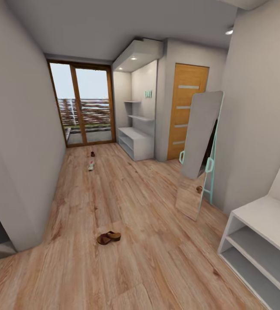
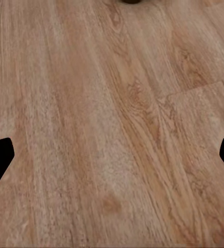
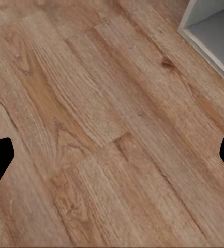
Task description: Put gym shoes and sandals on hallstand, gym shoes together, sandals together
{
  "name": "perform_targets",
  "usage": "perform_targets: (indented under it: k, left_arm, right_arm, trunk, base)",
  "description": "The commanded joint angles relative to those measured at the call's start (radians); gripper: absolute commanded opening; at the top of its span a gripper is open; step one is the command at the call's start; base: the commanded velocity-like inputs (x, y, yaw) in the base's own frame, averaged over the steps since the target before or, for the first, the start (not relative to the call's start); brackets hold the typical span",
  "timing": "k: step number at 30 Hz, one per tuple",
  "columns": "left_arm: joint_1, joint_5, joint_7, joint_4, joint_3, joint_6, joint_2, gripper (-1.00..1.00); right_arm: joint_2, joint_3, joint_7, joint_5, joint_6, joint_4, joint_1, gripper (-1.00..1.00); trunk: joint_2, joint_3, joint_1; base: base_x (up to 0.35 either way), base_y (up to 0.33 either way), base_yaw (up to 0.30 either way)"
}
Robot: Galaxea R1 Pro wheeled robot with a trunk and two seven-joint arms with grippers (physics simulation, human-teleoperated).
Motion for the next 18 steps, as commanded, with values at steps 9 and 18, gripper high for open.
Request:
perform_targets:
  k: [9,18]
  left_arm:
    - [-0.001,0.0,0.0,0.001,0.003,-0.003,0.0,1.0]
    - [-0.001,0.0,0.0,0.001,0.004,-0.003,0.001,1.0]
  right_arm:
    - [0.0,0.002,-0.001,-0.01,-0.003,0.002,-0.001,1.0]
    - [0.0,0.001,-0.001,-0.011,-0.004,0.001,-0.001,1.0]
  trunk:
    - [0.0,-0.001,0.001]
    - [0.0,-0.001,0.001]
  base:
    - [0.332,-0.095,0.0]
    - [0.339,-0.009,0.0]
